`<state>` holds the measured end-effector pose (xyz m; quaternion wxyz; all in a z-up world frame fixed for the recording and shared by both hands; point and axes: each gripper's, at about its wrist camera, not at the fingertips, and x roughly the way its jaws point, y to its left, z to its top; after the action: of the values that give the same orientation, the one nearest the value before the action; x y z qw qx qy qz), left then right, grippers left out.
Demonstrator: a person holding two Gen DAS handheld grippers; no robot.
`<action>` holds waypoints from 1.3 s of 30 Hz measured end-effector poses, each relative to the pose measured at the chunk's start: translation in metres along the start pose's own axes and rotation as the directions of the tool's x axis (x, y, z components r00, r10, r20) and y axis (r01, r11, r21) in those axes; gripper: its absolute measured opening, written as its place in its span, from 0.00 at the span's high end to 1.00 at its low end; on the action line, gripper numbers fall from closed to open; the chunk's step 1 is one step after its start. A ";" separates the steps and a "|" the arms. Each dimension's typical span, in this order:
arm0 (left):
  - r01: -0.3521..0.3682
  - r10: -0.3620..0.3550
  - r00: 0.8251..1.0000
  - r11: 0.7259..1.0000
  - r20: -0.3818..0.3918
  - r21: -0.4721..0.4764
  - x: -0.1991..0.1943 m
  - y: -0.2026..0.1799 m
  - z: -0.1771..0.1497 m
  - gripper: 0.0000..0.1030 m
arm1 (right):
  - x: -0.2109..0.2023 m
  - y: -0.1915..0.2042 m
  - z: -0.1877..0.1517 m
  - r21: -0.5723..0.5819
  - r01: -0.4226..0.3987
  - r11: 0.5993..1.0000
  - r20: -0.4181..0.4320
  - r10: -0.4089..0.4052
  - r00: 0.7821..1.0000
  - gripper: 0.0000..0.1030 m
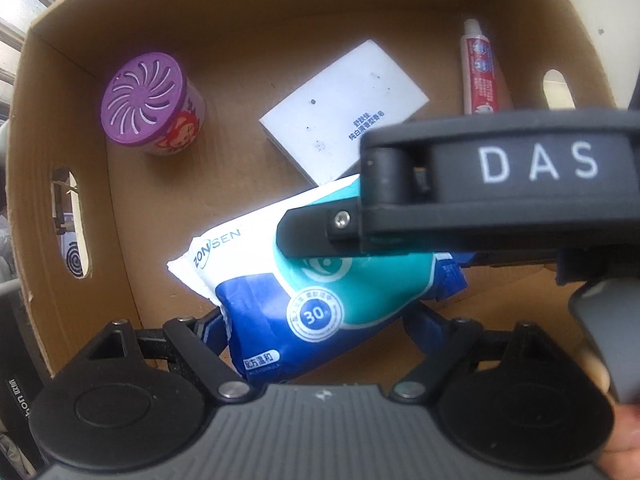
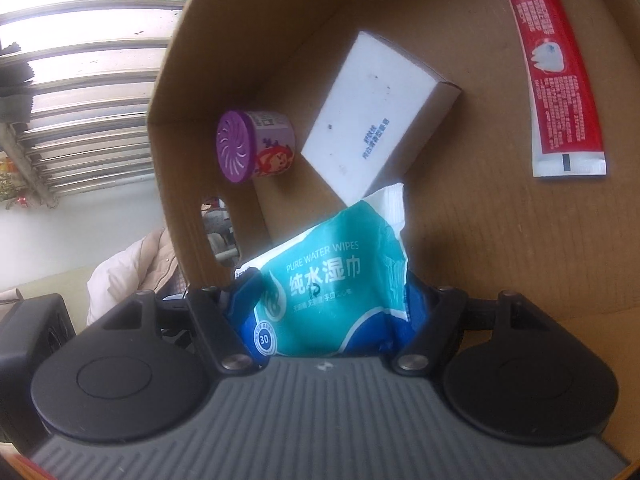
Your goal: Organize objects
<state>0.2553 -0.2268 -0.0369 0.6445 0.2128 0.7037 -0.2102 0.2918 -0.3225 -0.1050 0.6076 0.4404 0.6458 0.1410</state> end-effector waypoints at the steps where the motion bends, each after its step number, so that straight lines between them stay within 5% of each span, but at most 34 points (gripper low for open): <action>1: 0.005 -0.005 1.000 1.000 0.003 -0.006 0.002 0.002 0.002 0.13 | 0.003 -0.001 0.004 -0.001 0.002 1.000 0.000 -0.002 1.000 0.30; 8: 0.004 -0.004 0.998 1.000 0.057 -0.007 0.005 0.008 0.016 0.13 | 0.010 0.001 0.024 -0.026 -0.006 1.000 0.047 0.007 0.999 0.30; 16: 0.020 -0.019 0.999 0.999 0.030 -0.035 -0.001 0.017 -0.001 0.13 | 0.012 -0.010 0.015 -0.039 0.033 0.999 0.013 -0.033 0.999 0.28; 26: 0.072 -0.053 0.984 0.991 0.168 -0.111 -0.074 0.033 -0.039 0.13 | -0.034 -0.005 0.001 0.008 0.019 1.000 0.079 -0.020 0.997 0.21; 32: 0.131 -0.077 0.947 0.979 0.311 -0.157 -0.126 0.044 -0.055 0.13 | -0.078 0.033 -0.027 -0.061 0.015 0.998 0.174 -0.004 0.985 0.19; 39: 0.206 -0.105 0.864 0.966 0.493 -0.156 -0.177 0.056 -0.093 0.11 | -0.158 0.081 -0.096 -0.133 0.057 0.989 0.361 -0.006 0.933 0.11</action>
<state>0.2255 -0.1332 0.1462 0.7980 0.0292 0.5543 -0.2347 0.2167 -0.3594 0.0787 0.7471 0.4042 0.5192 0.0937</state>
